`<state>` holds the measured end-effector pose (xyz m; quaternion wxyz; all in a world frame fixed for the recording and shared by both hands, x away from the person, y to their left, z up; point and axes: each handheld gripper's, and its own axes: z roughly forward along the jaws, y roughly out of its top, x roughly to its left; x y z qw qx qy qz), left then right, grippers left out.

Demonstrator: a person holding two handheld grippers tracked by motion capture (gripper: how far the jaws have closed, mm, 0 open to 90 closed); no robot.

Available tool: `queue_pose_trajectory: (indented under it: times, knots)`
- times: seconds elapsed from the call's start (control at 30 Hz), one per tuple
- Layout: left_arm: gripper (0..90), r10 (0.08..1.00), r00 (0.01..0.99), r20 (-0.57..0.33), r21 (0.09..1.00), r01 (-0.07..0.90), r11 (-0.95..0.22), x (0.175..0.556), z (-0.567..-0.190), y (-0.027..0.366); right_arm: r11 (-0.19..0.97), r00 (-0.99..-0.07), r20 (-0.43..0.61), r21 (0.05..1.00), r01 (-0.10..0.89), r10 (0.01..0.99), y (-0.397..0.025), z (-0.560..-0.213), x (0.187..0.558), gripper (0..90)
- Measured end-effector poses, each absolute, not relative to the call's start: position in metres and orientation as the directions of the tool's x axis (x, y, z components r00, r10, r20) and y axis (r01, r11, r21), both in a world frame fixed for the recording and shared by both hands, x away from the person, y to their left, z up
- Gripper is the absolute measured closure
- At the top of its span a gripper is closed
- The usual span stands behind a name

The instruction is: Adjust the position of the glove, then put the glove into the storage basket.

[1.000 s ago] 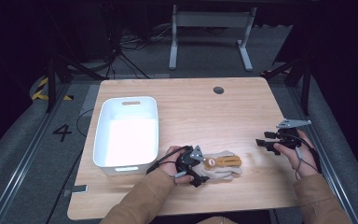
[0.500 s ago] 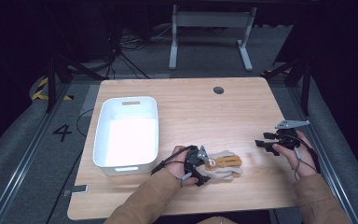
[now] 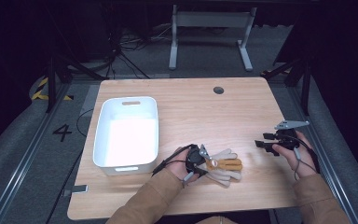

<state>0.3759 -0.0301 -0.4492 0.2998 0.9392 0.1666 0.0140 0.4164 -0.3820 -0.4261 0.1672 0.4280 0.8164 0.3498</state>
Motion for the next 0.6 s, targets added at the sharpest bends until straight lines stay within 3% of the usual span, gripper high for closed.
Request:
queue_pose_trajectory:
  times: [0.6]
  knots:
    - [72.6, 0.34, 0.926, -0.162, 0.639, 0.361, -0.679, 0.375, -0.436, -0.022, 0.378, -0.569, 0.027, 0.721, 0.581, 0.822, -0.387, -0.425, 0.416, 44.7]
